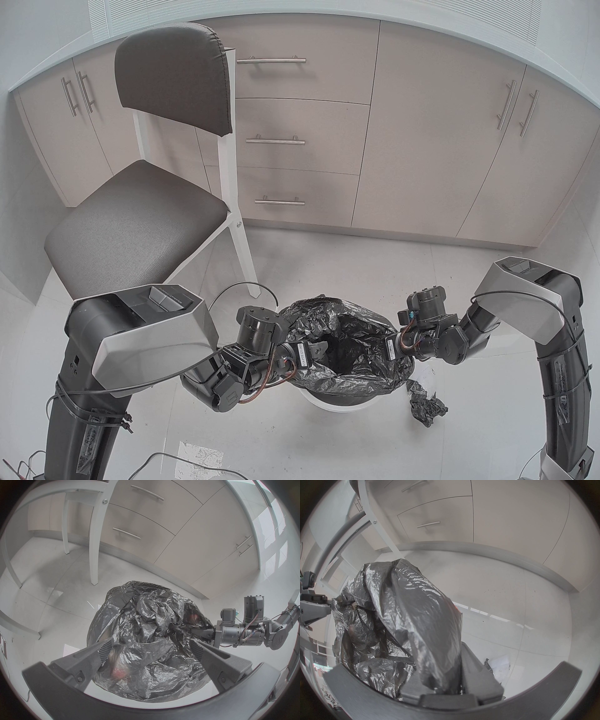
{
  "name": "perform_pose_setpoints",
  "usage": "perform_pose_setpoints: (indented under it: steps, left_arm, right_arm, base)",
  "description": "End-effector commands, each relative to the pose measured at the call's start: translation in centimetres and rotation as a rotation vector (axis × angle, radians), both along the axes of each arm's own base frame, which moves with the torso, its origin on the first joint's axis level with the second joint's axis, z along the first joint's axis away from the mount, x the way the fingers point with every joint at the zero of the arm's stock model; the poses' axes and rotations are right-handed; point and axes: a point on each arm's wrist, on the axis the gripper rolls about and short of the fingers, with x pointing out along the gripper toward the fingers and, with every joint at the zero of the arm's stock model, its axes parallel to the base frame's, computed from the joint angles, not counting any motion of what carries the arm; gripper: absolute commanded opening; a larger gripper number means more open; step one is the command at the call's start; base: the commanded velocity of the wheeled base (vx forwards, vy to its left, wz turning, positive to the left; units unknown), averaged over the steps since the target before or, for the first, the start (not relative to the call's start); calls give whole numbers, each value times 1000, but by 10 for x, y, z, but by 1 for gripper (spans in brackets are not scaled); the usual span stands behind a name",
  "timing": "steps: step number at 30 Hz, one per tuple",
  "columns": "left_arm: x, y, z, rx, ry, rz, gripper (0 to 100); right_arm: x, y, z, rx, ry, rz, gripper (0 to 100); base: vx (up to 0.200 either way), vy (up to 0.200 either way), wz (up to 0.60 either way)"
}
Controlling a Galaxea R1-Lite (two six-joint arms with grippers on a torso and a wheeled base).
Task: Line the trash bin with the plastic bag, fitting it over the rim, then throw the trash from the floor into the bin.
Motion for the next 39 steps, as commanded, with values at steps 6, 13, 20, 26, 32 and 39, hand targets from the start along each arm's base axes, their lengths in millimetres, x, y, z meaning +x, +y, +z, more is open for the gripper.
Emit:
perform_pose_setpoints:
  steps: [6, 13, 20, 26, 32, 39]
  left_arm:
    - [0, 0, 0, 0, 1, 0, 100]
    - [0, 0, 0, -3, 1, -1, 100]
    - [0, 0, 0, -3, 1, -1, 100]
    - [0, 0, -1, -2, 2, 1, 100]
    - [1, 0, -1, -2, 2, 1, 100]
    - [1, -1, -1, 1, 0, -3, 100]
  right_arm:
    - [-3, -1, -1, -2, 12, 1, 100]
    - [-11, -6, 27, 12, -21, 2, 100]
    - [-49, -11, 73, 17, -36, 58, 100]
    - [-120, -11, 100, 50, 6, 251, 100]
    - [-153, 1, 97, 104, 66, 465, 100]
    - [-118, 29, 49, 103, 83, 501, 100]
  base:
    - [0, 0, 0]
    - [0, 0, 0]
    - [0, 0, 0]
    - [0, 0, 0]
    - [0, 0, 0]
    - [0, 0, 0]
